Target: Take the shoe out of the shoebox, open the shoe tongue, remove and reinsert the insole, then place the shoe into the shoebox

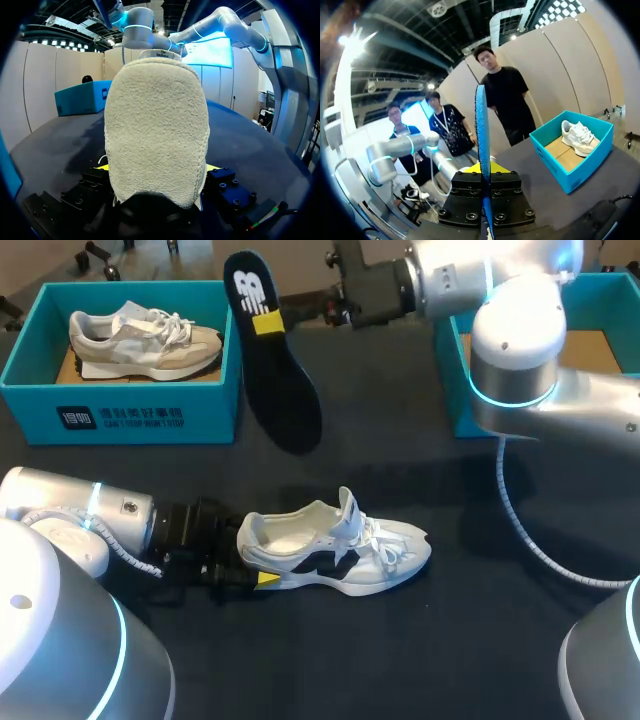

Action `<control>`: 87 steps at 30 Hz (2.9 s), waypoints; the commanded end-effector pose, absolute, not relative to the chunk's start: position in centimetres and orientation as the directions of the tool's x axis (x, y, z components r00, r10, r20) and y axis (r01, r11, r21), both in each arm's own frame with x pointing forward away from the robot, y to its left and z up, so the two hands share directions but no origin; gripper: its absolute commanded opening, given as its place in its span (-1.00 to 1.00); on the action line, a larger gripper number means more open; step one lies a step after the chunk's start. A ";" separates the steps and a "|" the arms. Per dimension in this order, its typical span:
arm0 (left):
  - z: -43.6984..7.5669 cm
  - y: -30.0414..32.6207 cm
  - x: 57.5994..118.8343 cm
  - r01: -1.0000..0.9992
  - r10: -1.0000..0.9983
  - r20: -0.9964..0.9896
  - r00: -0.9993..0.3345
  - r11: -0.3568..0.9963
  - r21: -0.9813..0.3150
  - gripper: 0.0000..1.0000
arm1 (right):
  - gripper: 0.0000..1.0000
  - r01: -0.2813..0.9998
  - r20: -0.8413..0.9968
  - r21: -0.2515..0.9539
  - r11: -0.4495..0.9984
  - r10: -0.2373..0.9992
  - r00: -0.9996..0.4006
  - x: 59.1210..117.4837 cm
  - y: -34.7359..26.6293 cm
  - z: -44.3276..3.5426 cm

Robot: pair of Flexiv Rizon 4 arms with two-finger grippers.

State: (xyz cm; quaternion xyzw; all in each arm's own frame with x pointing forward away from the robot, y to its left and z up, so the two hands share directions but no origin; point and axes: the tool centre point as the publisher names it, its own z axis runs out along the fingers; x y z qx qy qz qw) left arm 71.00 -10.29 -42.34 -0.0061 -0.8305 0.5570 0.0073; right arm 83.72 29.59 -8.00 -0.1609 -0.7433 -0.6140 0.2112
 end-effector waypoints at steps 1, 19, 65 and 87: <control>-42.7 -10.5 71.1 0.001 0.019 0.007 -1.000 0.384 -0.923 -1.00 | -1.00 0.516 0.526 0.843 0.151 -0.030 -0.850 82.9 27.4 -7.2; -42.7 -10.5 71.1 0.001 0.019 0.007 -1.000 0.384 -0.923 -1.00 | -1.00 0.559 0.564 0.826 0.075 -0.134 -0.815 81.8 25.1 -5.5; -42.7 -10.5 71.1 0.001 0.019 0.007 -1.000 0.384 -0.923 -1.00 | -1.00 0.721 0.720 0.679 0.135 0.066 -0.691 68.5 20.6 1.8; -42.7 -10.5 71.1 0.001 0.019 0.007 -1.000 0.384 -0.923 -1.00 | -1.00 0.718 0.707 0.689 0.100 0.127 -0.696 63.7 20.2 1.8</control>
